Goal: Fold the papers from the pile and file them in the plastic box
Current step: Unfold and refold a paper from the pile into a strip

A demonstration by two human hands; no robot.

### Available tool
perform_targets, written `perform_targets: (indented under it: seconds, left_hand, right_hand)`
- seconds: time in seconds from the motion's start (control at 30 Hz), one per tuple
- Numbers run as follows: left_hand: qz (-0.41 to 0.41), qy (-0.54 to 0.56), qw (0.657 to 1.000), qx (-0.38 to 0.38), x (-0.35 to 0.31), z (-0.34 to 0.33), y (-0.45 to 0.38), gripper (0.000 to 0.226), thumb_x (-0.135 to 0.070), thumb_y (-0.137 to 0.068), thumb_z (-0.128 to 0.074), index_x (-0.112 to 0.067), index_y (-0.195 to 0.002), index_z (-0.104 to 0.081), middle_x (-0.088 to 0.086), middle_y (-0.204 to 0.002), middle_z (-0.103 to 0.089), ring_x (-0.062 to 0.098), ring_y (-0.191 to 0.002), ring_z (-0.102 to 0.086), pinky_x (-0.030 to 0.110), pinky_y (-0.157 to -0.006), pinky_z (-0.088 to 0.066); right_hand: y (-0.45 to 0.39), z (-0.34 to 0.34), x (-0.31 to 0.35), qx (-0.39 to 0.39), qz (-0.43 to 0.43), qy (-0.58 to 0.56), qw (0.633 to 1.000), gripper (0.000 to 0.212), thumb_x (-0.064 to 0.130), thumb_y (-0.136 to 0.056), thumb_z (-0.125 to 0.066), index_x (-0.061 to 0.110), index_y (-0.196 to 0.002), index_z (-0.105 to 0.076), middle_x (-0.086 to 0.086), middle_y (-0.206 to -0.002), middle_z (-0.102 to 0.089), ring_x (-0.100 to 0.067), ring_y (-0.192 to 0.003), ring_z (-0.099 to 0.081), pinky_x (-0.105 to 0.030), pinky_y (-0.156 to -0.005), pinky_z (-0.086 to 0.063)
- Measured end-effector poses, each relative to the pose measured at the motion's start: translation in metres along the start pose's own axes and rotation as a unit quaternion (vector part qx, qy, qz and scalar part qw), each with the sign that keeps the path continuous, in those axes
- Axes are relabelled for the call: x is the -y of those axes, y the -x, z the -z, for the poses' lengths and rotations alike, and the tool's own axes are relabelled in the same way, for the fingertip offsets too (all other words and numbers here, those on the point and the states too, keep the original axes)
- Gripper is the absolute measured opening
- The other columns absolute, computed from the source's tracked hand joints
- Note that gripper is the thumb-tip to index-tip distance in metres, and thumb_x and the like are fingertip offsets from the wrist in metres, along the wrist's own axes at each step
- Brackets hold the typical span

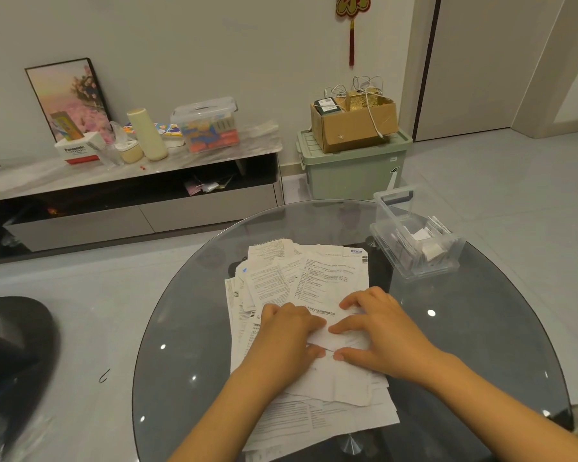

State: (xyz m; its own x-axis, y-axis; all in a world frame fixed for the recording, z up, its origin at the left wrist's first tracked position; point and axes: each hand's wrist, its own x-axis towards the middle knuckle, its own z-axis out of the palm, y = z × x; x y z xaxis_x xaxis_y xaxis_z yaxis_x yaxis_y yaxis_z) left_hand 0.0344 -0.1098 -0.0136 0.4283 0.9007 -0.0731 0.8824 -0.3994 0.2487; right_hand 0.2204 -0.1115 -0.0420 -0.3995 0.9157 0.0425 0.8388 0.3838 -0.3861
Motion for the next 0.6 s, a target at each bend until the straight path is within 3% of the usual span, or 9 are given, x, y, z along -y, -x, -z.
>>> perform_targets:
  seconds: [0.07,0.17,0.4,0.5,0.6]
  left_hand:
    - [-0.007,-0.005,1.000,-0.005,0.000,0.001,-0.001,0.031,-0.038,-0.091,-0.055,-0.031,-0.121,-0.061,-0.011,-0.114,-0.058,0.011,-0.112,-0.040,0.027,-0.081,-0.014]
    - [-0.012,0.020,1.000,-0.008,0.003,0.002,0.000,0.028,-0.042,-0.093,-0.051,-0.034,-0.117,-0.065,-0.014,-0.113,-0.060,0.006,-0.102,-0.037,0.026,-0.091,-0.017]
    - [-0.029,0.095,0.994,-0.039,0.002,0.000,0.004,0.025,-0.048,-0.090,-0.052,-0.030,-0.095,-0.069,-0.017,-0.102,-0.063,0.001,-0.098,-0.046,0.021,-0.095,-0.021]
    - [-0.012,0.145,0.989,-0.029,0.005,0.001,0.005,0.028,-0.053,-0.084,-0.059,-0.029,-0.099,-0.066,-0.018,-0.105,-0.062,0.003,-0.102,-0.051,0.026,-0.099,-0.036]
    - [0.018,0.158,0.987,-0.001,0.007,0.009,0.005,0.031,-0.050,-0.079,-0.066,-0.029,-0.101,-0.063,-0.016,-0.105,-0.062,0.005,-0.100,-0.054,0.031,-0.090,-0.047]
  right_hand:
    - [0.001,0.000,0.000,0.003,0.004,0.001,1.000,0.053,0.072,-0.074,-0.047,0.044,-0.116,-0.061,0.020,-0.126,-0.041,-0.010,-0.120,-0.028,-0.018,-0.096,-0.020]
    - [0.002,0.002,0.001,-0.006,0.011,-0.027,1.000,0.067,0.076,-0.066,-0.029,0.043,-0.112,-0.064,0.021,-0.122,-0.048,-0.007,-0.115,-0.031,-0.021,-0.095,-0.023]
    - [0.001,0.005,0.001,-0.019,0.013,-0.056,0.998,0.059,0.068,-0.072,-0.029,0.033,-0.096,-0.070,0.018,-0.103,-0.064,-0.005,-0.104,-0.045,-0.023,-0.090,-0.029]
    - [0.002,0.009,-0.002,-0.022,-0.023,-0.091,0.995,0.058,0.067,-0.071,-0.029,0.033,-0.100,-0.066,0.013,-0.096,-0.062,-0.010,-0.095,-0.050,-0.028,-0.088,-0.039]
    - [0.002,0.012,-0.004,-0.021,-0.032,-0.127,0.991,0.033,0.054,-0.085,-0.042,0.028,-0.087,-0.061,0.014,-0.084,-0.060,-0.010,-0.083,-0.053,-0.035,-0.077,-0.047]
